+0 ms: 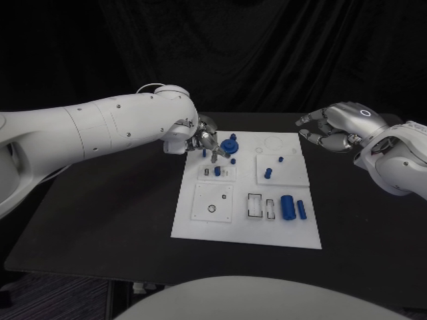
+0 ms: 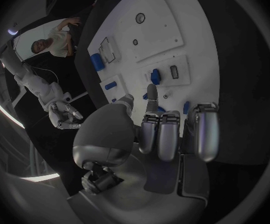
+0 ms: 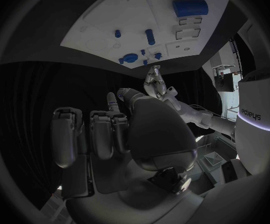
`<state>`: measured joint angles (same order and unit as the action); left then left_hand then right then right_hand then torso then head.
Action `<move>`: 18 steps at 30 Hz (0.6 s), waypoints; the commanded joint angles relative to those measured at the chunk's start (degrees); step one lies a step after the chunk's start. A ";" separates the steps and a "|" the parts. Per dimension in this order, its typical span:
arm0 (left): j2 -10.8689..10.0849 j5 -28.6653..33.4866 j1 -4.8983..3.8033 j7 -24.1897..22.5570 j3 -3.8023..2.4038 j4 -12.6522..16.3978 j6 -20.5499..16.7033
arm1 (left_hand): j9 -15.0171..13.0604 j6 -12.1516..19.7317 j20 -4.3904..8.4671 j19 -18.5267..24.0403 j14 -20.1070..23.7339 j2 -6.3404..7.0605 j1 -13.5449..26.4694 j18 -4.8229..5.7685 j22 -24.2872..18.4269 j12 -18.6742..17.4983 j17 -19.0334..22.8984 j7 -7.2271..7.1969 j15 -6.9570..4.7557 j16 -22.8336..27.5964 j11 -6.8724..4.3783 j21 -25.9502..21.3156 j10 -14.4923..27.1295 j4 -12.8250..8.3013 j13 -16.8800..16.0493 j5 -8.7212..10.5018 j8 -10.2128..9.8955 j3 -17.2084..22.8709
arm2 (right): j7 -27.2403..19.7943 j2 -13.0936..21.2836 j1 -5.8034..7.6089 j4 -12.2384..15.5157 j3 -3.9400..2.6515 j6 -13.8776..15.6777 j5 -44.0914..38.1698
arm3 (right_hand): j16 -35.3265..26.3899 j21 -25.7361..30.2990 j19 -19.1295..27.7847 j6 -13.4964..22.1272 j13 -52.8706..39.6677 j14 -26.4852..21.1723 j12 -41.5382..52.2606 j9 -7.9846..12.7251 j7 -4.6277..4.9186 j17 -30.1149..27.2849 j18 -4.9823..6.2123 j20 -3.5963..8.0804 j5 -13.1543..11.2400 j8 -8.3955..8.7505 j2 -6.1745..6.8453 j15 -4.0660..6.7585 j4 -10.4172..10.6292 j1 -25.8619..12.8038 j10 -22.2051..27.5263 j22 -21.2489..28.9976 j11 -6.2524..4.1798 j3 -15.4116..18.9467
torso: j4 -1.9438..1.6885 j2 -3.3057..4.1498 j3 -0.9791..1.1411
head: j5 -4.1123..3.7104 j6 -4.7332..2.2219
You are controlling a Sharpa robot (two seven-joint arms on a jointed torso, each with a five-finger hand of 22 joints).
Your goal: Assemble the parts on the task board
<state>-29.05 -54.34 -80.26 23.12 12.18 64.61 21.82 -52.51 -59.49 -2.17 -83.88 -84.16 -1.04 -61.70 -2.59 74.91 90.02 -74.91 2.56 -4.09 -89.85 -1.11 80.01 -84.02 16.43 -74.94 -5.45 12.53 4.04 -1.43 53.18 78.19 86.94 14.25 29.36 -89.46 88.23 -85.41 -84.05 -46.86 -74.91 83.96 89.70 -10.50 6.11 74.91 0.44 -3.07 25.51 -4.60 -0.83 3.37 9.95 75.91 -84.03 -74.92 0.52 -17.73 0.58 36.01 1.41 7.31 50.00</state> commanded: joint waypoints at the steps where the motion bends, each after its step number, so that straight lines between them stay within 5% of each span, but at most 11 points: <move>1: 0.54 -1.31 -0.15 3.24 -0.05 -0.35 1.08 | -0.29 -0.68 0.29 -1.09 -5.84 -0.11 0.68 -0.09 8.79 -0.02 -15.09 -0.21 -0.47 -0.15 -0.57 0.37 -5.98 0.05 -15.06 0.92 0.32 -0.94 | 0.56 0.00 -0.11 0.12 -0.04 0.66 -0.33 | -0.13 0.23 -3.40 -0.51 -15.09 5.34 0.30 0.09 -0.03 12.21 0.87 -0.04 0.17 0.29 0.36 -0.11 -0.05 0.08 -5.97 -13.34 -0.10 -0.29 | 0.10 0.07 0.01 | 0.15 0.00; 7: 1.41 -1.42 -0.02 5.38 -0.05 -1.38 2.46 | -2.22 -1.57 0.73 -1.42 -5.84 -0.76 0.07 -0.02 9.04 -0.02 -15.09 -0.81 -0.94 -0.15 -1.12 0.56 -5.98 -0.63 -15.06 0.45 1.56 -2.25 | 0.54 -0.12 -0.11 0.10 -0.04 0.61 -0.33 | -0.13 0.23 -3.40 -0.51 -15.09 5.34 0.30 0.09 -0.03 12.21 0.87 -0.04 0.17 0.29 0.36 -0.11 -0.05 0.08 -5.97 -13.34 -0.10 -0.29 | 0.05 0.03 0.00 | 0.07 0.00; 18: 1.78 -1.45 0.22 7.53 -0.04 -2.50 5.03 | -2.79 -0.09 0.80 -1.42 -5.84 -0.99 -0.69 -0.04 8.99 -0.02 -15.09 -0.52 -0.91 -0.15 -0.97 0.34 -5.98 -0.94 -15.06 -0.82 0.93 -2.80 | 0.70 -0.07 -0.13 0.08 -0.04 0.53 -0.33 | -0.13 0.23 -3.40 -0.51 -15.09 5.34 0.30 0.09 -0.03 12.21 0.87 -0.04 0.17 0.29 0.36 -0.11 -0.05 0.08 -5.97 -13.34 -0.10 -0.29 | 0.06 -0.07 -0.02 | 0.18 0.00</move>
<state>-27.43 -55.55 -80.17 29.20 12.17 62.17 24.57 -55.24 -59.88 -1.74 -83.86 -83.95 -1.85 -61.96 -2.59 74.91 90.03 -74.91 1.94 -4.72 -89.85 -1.75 80.30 -84.03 15.58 -74.94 -5.96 13.76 1.59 -1.43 53.06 78.19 86.96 14.25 29.34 -89.46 88.23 -85.41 -84.05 -46.86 -74.91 83.96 89.70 -10.50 6.11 74.91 0.45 -3.07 25.51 -4.60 -0.83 3.37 9.95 75.91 -84.03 -74.91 0.52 -17.72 0.62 35.95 1.42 7.39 50.00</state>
